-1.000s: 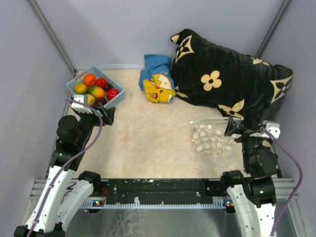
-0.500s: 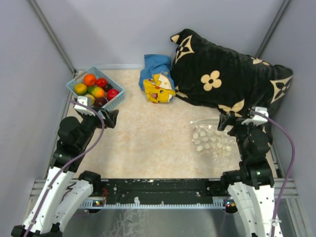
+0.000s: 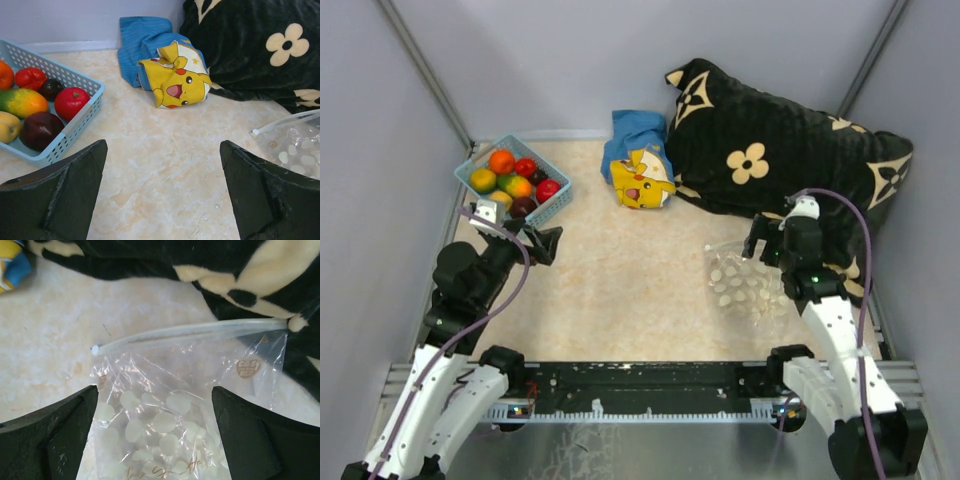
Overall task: Place the food in the zip-top bag and seal the zipper
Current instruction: Pick up the zipper food storage bag at the center of the board.
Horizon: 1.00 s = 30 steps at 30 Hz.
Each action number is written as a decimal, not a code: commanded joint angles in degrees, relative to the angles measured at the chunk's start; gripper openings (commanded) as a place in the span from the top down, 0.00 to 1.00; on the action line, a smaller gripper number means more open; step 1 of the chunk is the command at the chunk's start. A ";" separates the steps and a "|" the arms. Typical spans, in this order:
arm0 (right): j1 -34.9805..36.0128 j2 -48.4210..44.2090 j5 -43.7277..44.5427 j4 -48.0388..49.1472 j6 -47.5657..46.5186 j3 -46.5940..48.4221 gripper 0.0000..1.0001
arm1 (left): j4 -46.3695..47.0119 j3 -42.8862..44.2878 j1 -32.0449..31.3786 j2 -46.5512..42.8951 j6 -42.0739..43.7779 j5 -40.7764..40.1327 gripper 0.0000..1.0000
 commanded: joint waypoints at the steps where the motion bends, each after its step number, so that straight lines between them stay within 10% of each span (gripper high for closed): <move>1: 0.33 8.20 -1.81 0.26 -0.02 3.41 0.04 | 0.32 0.69 -0.33 -0.25 0.93 2.49 0.00; 23: 6.95 29.17 3.54 8.71 -0.76 3.64 0.05 | -0.36 1.12 -0.37 3.89 0.80 6.98 0.00; 30: 7.84 31.85 3.67 10.50 -0.72 2.66 0.19 | -0.74 1.41 -0.42 5.66 0.92 8.98 0.00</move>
